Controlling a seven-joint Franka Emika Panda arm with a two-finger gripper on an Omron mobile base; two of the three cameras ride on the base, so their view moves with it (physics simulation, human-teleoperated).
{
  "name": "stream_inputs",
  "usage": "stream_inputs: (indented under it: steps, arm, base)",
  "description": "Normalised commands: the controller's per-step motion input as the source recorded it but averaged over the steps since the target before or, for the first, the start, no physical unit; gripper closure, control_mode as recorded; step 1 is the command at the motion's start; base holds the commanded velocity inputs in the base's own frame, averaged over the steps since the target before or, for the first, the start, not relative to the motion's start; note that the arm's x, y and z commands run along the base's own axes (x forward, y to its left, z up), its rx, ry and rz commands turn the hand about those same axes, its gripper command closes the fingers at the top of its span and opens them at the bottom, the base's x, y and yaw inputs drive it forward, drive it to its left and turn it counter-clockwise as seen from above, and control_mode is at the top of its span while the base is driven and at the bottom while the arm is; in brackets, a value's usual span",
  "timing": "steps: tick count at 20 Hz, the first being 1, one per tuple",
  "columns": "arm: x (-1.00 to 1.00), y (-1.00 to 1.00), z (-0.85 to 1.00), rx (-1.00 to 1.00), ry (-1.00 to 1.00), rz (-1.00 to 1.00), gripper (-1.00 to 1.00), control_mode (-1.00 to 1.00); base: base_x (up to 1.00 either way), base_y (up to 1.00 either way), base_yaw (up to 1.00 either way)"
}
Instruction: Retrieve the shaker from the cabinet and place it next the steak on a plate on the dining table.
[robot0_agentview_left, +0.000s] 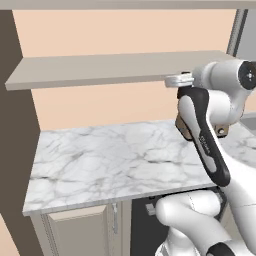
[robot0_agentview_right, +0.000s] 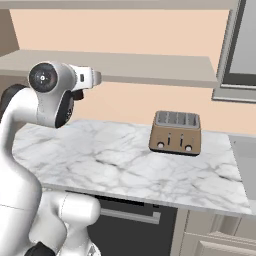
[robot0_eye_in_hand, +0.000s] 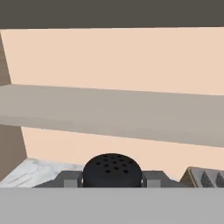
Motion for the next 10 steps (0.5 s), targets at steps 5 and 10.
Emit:
stream_inputs:
  steps: [5, 10]
  arm:
    - [-0.70, -0.18, 0.00, 0.00, 0.00, 0.00, 1.00, -1.00]
    - [0.00, 0.00, 0.00, 0.00, 0.00, 0.00, 1.00, 1.00]
  base:
    - [0.00, 0.00, 0.00]
    - [-0.73, -0.20, 0.00]
